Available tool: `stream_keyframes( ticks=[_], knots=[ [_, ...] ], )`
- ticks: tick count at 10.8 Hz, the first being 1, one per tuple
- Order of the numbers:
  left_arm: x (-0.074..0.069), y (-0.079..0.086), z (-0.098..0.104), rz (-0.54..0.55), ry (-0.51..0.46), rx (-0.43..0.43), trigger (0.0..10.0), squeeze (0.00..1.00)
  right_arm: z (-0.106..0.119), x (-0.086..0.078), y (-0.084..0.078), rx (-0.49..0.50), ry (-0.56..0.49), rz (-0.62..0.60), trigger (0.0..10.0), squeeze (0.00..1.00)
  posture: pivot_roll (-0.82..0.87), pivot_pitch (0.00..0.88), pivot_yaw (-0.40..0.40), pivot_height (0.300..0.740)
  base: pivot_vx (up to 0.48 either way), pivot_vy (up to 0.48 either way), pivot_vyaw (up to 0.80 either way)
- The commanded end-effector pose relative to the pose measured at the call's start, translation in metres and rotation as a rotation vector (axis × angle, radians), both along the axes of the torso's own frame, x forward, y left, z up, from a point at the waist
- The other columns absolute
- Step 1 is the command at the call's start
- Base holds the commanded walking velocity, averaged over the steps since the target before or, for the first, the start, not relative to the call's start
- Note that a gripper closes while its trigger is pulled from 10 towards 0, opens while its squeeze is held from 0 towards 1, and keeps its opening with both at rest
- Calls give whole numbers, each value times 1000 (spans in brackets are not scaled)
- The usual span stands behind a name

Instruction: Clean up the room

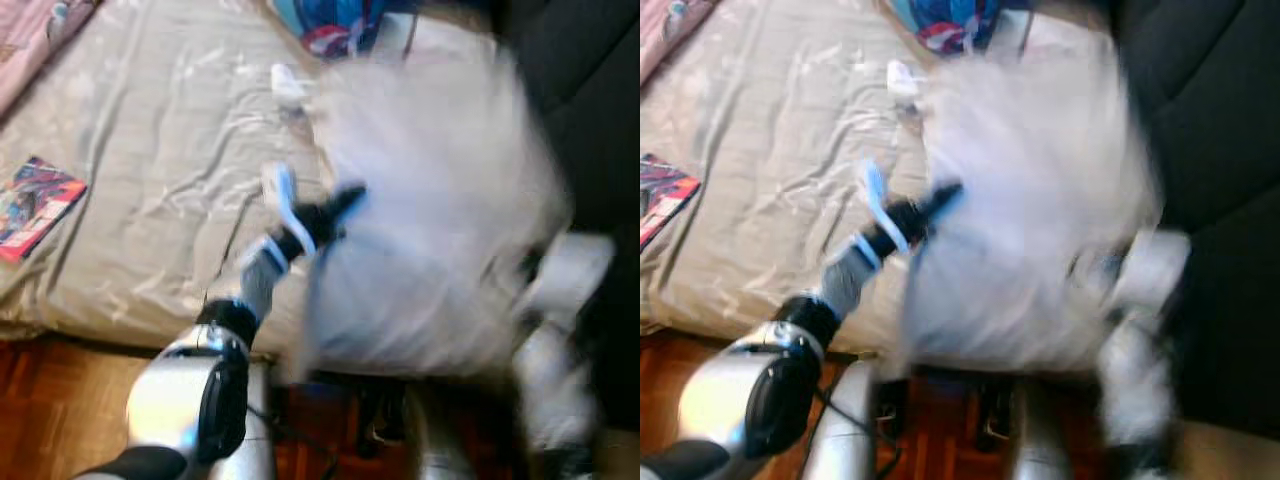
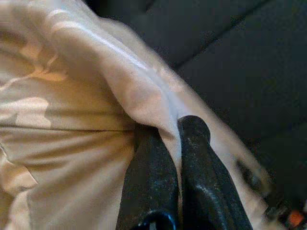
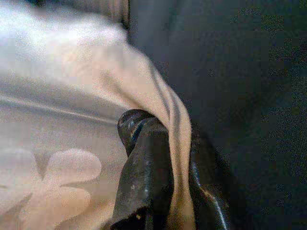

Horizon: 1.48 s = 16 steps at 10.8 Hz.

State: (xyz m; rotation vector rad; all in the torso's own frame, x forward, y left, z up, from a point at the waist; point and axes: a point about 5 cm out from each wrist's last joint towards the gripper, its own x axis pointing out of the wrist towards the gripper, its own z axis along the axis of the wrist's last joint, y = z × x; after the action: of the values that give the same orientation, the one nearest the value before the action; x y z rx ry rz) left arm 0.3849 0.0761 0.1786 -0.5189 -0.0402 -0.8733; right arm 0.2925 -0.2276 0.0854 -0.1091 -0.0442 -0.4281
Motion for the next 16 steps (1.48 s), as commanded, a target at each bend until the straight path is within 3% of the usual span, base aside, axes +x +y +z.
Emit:
stream_keyframes(
  ticks=[1,2,4,6,7,10,11,12,16],
  knots=[
    [7,46,11,141,-65,8,10000,0,-44,-38,-40,210,145,-291,10000,0,23,335,6,660,0,0,0],
    [7,50,9,162,-51,23,10000,0,-61,-45,-31,291,208,-293,10000,0,26,334,10,660,0,0,0],
    [7,54,2,219,-22,54,10000,0,-53,-31,-38,309,199,-286,10000,0,30,336,11,660,0,0,0],
    [12,62,1,405,-18,139,10000,0,-22,8,-34,302,117,-185,10000,0,23,335,17,660,0,0,0],
    [19,67,20,529,-66,143,10000,0,6,35,-35,301,36,-156,10000,0,22,334,20,660,0,0,0],
    [27,42,36,524,-100,247,10000,0,51,72,-31,319,-38,-118,10000,0,32,339,28,660,0,0,0],
    [27,35,32,545,-85,313,10000,0,64,80,-32,289,-42,-112,10000,0,36,346,32,660,0,0,0],
    [26,33,27,549,-75,341,10000,0,66,81,-35,266,-35,-118,10000,0,33,349,30,660,0,0,0],
    [19,32,-3,504,19,345,10000,0,22,60,-44,288,113,-160,10000,0,38,362,34,660,0,0,0]
  ],
)
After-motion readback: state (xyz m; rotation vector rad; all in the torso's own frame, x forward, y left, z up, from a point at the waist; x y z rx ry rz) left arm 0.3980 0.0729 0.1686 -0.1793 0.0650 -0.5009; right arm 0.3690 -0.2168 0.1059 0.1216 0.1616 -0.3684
